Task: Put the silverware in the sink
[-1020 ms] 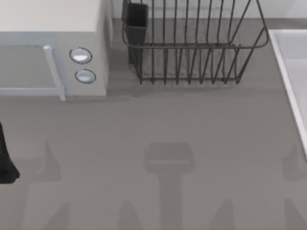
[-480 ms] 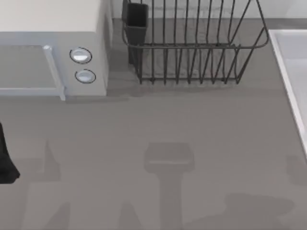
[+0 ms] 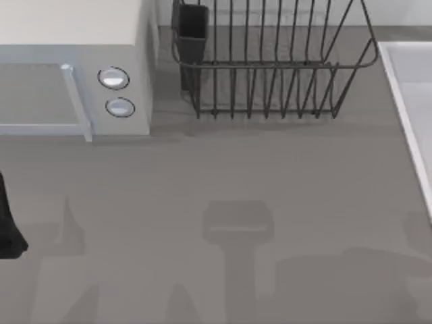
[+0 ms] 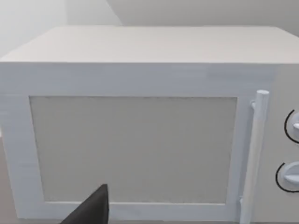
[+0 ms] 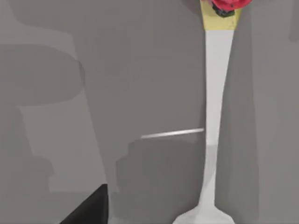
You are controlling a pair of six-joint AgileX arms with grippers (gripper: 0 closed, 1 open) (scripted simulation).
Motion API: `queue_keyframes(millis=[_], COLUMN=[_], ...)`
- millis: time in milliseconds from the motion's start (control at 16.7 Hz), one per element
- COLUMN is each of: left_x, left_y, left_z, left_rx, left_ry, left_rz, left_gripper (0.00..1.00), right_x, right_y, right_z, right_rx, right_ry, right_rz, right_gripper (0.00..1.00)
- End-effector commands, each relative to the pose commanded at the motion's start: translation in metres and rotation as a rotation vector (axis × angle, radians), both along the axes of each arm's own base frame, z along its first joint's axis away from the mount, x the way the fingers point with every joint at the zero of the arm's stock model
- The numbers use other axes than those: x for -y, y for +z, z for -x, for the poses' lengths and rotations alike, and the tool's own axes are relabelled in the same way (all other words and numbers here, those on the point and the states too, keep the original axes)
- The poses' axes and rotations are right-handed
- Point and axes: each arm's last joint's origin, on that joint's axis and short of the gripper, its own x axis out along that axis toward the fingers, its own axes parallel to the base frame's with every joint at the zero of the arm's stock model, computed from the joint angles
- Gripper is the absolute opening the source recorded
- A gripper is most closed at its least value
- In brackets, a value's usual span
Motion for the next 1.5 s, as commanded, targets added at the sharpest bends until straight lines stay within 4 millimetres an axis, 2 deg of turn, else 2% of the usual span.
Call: queue_keyframes(millis=[360,540,900,1020,1260,1500], left_x=[0.000,0.000,0.000,0.000,0.000,0.000], left_y=[0.000,0.000,0.000,0.000,0.000,0.000], left_z=[0.000,0.000,0.000,0.000,0.000,0.000], left_rx=[0.000,0.000,0.000,0.000,0.000,0.000], left_ry=[0.000,0.000,0.000,0.000,0.000,0.000], left_rz=[0.000,0.000,0.000,0.000,0.000,0.000], left_gripper=[1.00,1.00,1.00,1.00,1.00,1.00], right_x=[-0.001,0.000,0.000,0.000,0.000,0.000], right_y=[-0.004,-0.026,-0.089,-0.098,-0.100,-0.100], right_z=[0.000,-0.004,-0.003,-0.001,-0.001,-0.001], right_rx=[-0.002,-0.004,0.005,0.000,0.000,0.000], right_ry=[0.003,0.000,0.000,0.000,0.000,0.000], right_rz=[0.000,0.000,0.000,0.000,0.000,0.000], right_gripper=[1.00,1.00,1.00,1.00,1.00,0.70])
